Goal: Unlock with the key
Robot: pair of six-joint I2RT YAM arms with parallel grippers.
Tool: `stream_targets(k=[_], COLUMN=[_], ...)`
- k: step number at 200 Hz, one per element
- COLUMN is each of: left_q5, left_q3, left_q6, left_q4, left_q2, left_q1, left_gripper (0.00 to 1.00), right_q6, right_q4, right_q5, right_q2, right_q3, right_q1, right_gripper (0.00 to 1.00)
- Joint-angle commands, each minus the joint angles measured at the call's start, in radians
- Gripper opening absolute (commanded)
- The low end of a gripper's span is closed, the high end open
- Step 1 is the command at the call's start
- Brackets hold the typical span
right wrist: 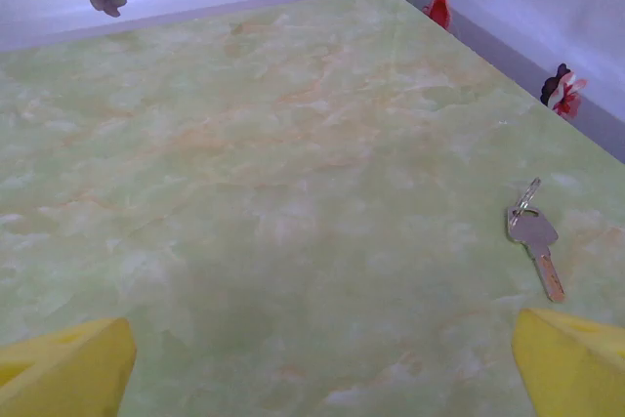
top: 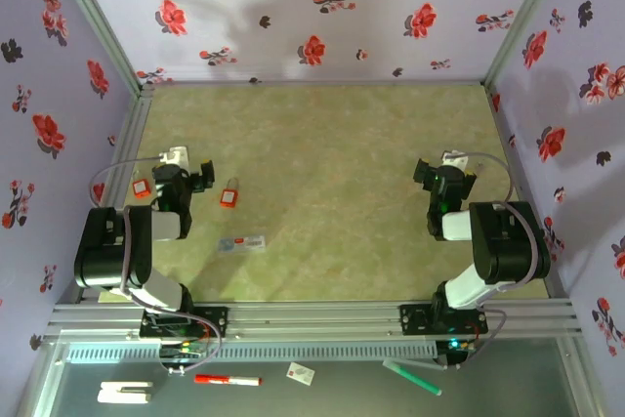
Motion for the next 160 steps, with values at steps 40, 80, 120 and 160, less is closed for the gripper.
stream_targets(k=[40, 80, 120, 160], left_q5=[-0.019, -0.019, -0.017, -0.014], left_q3=[-0.009, -0.008, -0.007, -0.01], left_q6=[0.028, 0.028, 0.027, 0.03], left_q4=[0.025, 0.024, 0.024, 0.028], left_q2=[-0.002, -0.002, -0.002, -0.005], left_q1=[-0.004, -0.004, -0.004, -0.003], left_gripper=[1.0, 1.0, 1.0, 1.0], right_q6=[-0.008, -0.008, -0.007, -0.008], right_q4=[0.009, 0.009, 0.007, 0.012], right_q5=[-0.004, -0.004, -0.007, -0.006], right_q2=[-0.003, -0.003, -0.003, -0.004], right_q3=[0.009, 0.008, 0.009, 0.006], right_q1=[0.006, 0.006, 0.004, 0.004], right_gripper=[0.99, 0.99, 0.99, 0.99])
